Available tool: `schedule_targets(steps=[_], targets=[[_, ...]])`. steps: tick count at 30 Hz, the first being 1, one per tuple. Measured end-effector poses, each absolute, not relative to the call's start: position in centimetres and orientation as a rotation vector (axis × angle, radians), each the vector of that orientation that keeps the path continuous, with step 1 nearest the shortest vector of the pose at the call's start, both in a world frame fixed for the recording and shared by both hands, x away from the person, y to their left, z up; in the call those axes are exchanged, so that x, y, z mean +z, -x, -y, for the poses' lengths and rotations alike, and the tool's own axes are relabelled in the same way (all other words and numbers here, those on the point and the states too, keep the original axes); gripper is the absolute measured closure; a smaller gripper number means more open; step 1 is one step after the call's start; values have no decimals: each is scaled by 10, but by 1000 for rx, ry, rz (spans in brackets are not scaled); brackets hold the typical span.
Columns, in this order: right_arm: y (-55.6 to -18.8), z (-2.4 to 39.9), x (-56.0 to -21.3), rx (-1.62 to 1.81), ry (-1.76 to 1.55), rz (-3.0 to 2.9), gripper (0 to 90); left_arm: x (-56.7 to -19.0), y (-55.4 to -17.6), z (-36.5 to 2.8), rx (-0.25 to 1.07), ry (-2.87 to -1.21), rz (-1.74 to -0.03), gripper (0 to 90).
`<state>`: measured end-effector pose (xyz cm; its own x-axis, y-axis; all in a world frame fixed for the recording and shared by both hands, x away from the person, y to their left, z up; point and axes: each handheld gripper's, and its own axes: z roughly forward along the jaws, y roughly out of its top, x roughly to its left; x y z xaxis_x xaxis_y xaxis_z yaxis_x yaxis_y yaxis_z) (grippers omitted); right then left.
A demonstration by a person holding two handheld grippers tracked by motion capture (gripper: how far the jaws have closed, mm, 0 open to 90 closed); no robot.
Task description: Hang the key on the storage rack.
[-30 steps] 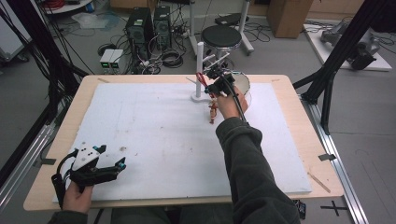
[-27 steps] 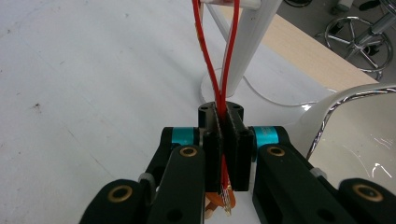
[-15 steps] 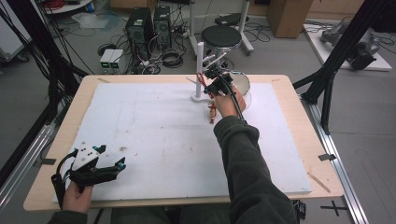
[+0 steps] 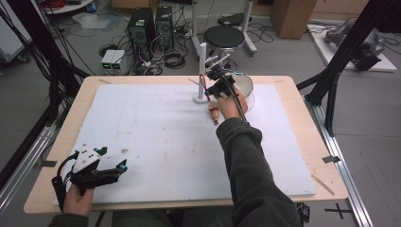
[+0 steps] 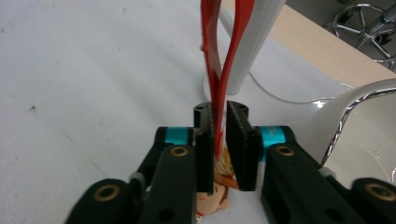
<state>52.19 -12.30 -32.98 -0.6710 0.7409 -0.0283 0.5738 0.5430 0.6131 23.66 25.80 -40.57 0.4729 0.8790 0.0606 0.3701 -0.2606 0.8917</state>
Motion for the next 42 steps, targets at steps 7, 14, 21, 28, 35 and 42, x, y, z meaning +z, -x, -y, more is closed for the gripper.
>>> schedule_targets(steps=[7,14,21,28,35,42], targets=[[-521,129,-326,890,-1101,-2490,769,-405,-237,-258,724,-1840,-1051,194],[-517,136,-321,999,-1091,-2482,724,-405,-238,-257,723,-1841,-1050,194],[-511,143,-316,1101,-1091,-2483,670,-405,-239,-254,724,-1848,-1044,194],[-504,149,-308,1174,-1071,-2485,628,-405,-239,-255,722,-1841,-1044,194],[-496,166,-311,1261,-1062,-2450,600,-406,-239,-256,721,-1844,-1041,194],[-488,178,-321,1324,-1058,-2441,544,-406,-238,-255,721,-1845,-1041,194]])
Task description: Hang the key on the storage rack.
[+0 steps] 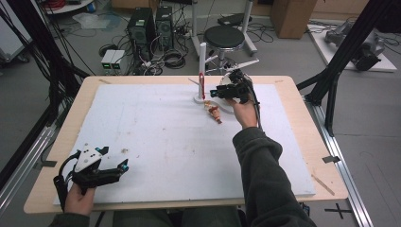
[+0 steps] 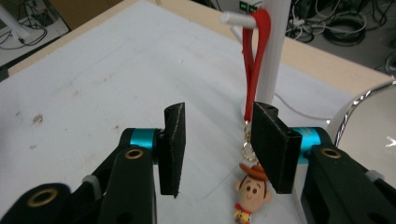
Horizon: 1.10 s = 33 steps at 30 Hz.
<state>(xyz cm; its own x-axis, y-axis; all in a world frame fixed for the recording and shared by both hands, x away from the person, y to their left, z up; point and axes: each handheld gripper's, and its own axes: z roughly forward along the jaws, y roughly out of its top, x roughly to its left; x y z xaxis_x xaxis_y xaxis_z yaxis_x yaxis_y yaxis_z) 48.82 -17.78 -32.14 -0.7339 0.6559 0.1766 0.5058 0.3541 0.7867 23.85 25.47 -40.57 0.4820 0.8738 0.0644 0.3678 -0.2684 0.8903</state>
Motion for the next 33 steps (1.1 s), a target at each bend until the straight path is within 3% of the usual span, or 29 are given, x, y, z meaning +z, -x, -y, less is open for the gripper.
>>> schedule_targets(steps=[16,33], targets=[[-466,203,-330,1456,-1065,-2403,364,-406,-239,-255,713,-1847,-1041,194],[-447,213,-328,1473,-1049,-2377,258,-405,-237,-255,717,-1844,-1042,194]])
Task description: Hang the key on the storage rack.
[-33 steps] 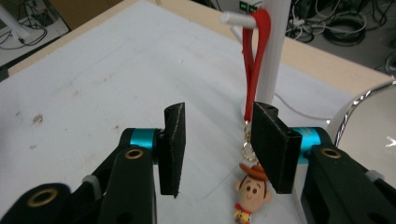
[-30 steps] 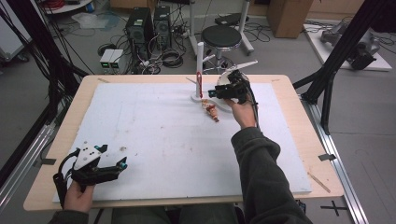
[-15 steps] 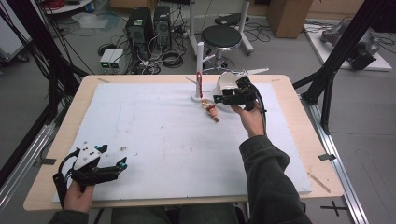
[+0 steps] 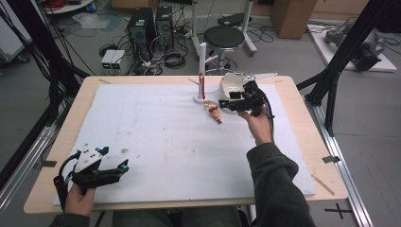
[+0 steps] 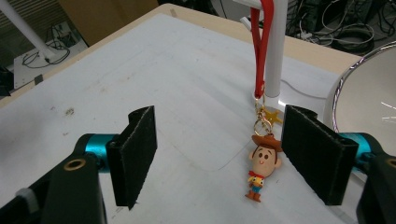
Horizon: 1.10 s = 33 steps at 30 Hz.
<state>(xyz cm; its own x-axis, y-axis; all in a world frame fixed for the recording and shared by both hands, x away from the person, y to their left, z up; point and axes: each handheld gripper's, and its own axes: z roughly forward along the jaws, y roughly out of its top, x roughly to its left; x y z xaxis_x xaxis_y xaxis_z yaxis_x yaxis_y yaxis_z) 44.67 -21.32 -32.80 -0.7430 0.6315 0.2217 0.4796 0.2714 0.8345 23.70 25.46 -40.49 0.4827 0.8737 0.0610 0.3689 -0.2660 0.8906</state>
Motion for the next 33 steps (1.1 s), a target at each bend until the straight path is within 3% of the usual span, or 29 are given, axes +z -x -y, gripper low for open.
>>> schedule_targets(steps=[33], targets=[[-423,224,-336,1429,-1001,-2360,185,-405,-236,-255,716,-1840,-1051,194]])
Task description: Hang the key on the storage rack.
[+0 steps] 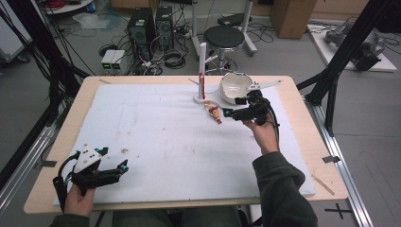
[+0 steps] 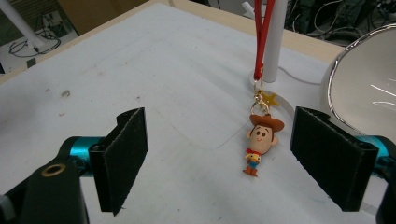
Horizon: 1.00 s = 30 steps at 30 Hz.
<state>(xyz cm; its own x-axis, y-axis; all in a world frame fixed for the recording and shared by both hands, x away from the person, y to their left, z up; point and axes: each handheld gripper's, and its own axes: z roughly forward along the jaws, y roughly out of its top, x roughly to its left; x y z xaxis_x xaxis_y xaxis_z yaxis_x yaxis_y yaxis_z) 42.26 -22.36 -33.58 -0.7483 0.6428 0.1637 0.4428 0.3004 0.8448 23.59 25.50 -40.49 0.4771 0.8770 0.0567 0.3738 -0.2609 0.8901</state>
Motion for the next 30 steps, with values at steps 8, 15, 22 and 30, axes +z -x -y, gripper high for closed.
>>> schedule_targets(steps=[8,15,22,30], targets=[[-418,228,-336,1423,-1001,-2347,170,-405,-236,-256,720,-1838,-1055,194],[-414,230,-336,1414,-995,-2344,157,-405,-236,-256,717,-1837,-1055,194],[-409,235,-340,1405,-1006,-2341,153,-404,-236,-257,720,-1836,-1057,194],[-403,242,-340,1393,-1013,-2326,152,-405,-236,-256,719,-1836,-1055,194]])
